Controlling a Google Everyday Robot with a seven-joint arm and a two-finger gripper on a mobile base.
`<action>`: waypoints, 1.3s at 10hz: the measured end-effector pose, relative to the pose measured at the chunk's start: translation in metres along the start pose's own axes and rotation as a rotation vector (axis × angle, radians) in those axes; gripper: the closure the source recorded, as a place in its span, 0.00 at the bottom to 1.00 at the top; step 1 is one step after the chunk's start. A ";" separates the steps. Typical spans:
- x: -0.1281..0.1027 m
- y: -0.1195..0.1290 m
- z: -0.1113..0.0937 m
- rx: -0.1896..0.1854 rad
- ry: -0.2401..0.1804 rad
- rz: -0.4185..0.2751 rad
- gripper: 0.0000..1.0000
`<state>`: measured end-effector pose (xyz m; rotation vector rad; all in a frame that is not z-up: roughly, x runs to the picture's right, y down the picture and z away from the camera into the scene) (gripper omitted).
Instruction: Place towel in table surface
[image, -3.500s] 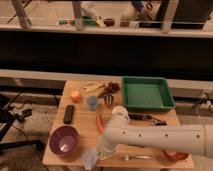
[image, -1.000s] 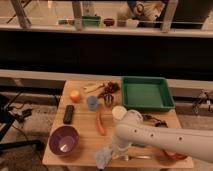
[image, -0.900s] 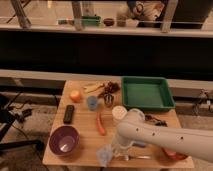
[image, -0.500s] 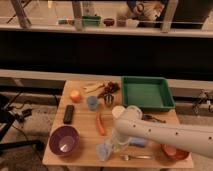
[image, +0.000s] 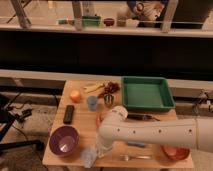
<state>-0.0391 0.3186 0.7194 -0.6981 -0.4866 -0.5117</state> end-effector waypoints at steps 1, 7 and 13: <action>-0.005 0.001 0.000 -0.003 -0.010 -0.008 0.82; 0.056 0.050 -0.024 -0.025 0.025 0.042 0.82; 0.104 0.052 -0.029 -0.024 0.095 0.108 0.82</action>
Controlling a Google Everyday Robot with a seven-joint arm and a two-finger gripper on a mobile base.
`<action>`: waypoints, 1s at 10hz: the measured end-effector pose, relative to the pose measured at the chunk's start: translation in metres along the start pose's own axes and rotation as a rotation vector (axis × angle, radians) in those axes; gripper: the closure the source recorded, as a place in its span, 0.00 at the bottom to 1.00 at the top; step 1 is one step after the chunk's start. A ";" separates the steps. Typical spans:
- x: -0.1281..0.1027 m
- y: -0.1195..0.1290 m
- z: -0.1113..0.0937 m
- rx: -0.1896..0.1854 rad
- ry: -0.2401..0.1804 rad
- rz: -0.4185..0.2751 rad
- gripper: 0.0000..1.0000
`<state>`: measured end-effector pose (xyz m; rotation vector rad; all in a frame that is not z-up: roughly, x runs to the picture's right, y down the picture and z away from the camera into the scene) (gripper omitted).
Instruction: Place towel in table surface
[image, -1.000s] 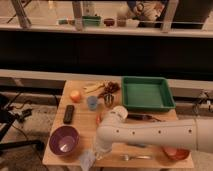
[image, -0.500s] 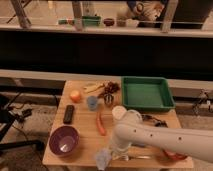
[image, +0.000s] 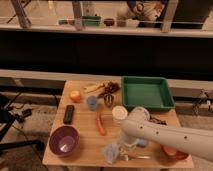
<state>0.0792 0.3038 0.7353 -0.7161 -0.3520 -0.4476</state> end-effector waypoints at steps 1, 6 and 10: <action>-0.007 -0.006 0.001 0.005 -0.002 -0.008 0.82; -0.095 -0.052 0.011 0.032 -0.039 -0.104 0.82; -0.129 -0.058 0.012 0.032 -0.070 -0.161 0.82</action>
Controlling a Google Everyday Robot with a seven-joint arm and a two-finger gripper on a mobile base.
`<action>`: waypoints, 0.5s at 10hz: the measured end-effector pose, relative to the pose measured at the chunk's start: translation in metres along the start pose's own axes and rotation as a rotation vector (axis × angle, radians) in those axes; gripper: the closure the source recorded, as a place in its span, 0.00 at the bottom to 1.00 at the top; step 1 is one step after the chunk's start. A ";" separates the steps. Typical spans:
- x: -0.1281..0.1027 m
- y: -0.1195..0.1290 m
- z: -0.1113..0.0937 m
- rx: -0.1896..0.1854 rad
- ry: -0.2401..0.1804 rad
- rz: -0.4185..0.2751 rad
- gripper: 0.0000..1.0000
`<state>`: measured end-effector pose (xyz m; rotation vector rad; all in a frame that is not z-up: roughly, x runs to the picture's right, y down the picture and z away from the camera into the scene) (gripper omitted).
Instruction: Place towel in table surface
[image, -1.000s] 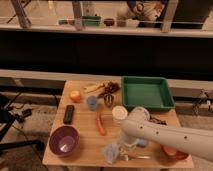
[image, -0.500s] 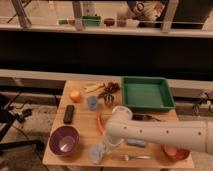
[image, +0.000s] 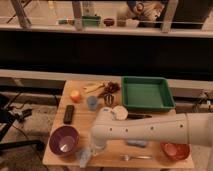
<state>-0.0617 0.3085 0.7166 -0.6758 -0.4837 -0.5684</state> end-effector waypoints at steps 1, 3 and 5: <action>-0.001 0.003 0.000 -0.004 -0.005 -0.001 0.82; 0.011 0.023 -0.006 -0.019 -0.010 0.001 0.82; 0.035 0.049 -0.015 -0.027 -0.009 0.022 0.82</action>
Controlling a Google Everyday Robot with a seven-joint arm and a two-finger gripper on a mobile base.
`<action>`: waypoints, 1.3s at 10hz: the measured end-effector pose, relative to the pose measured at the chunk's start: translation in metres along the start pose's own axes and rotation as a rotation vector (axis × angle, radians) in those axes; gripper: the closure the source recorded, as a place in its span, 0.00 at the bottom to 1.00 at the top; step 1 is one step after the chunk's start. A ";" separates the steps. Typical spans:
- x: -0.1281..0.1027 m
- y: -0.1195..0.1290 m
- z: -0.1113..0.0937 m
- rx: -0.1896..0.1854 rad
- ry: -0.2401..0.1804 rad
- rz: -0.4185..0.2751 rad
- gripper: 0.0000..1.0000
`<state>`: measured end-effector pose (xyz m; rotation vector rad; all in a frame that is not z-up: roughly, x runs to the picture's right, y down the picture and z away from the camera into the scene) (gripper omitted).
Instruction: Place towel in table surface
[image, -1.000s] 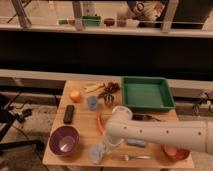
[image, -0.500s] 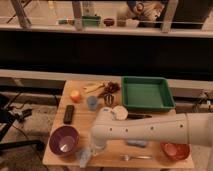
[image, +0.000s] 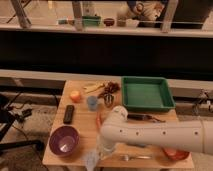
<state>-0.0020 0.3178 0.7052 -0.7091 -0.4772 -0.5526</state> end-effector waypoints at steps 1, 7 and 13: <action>0.014 0.012 -0.003 -0.007 0.007 0.016 0.82; 0.030 0.007 0.001 -0.004 0.038 0.049 0.82; 0.000 -0.035 0.008 0.037 0.072 0.043 0.82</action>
